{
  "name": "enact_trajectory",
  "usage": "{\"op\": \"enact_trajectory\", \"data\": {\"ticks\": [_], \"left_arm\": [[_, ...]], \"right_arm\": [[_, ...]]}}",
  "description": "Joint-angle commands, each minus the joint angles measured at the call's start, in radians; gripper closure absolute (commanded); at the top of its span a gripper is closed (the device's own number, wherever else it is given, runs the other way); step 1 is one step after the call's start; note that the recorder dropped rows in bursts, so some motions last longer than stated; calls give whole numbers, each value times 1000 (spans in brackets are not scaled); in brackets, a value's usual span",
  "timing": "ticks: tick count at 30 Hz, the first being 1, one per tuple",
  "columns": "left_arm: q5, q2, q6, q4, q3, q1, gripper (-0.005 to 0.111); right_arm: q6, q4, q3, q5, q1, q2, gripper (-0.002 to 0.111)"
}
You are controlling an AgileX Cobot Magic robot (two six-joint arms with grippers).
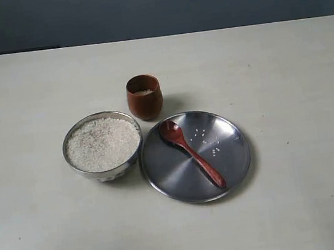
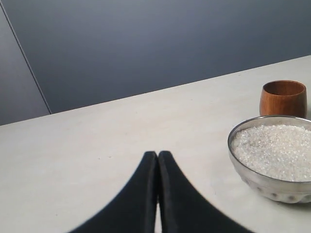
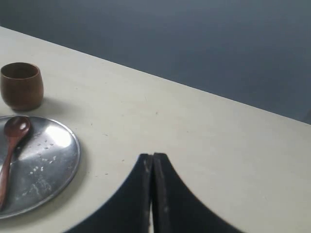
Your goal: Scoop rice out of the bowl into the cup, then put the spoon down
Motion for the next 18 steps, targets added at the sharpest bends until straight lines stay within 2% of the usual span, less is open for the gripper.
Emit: {"op": "enact_trajectory", "data": {"ticks": [1, 5, 8, 14, 18], "left_arm": [[12, -4, -11, 7, 4, 1, 106], [15, -4, -13, 20, 4, 1, 106], [15, -4, -13, 102, 4, 1, 106], [32, -4, -38, 93, 4, 1, 106], [32, -4, -120, 91, 4, 1, 106]], "right_arm": [[3, -8, 2, -4, -1, -1, 109], [3, -8, 2, -4, -1, -1, 109], [3, -8, 2, -4, -1, -1, 109], [3, -8, 2, -4, -1, -1, 109], [3, -8, 2, -4, -1, -1, 109]]}}
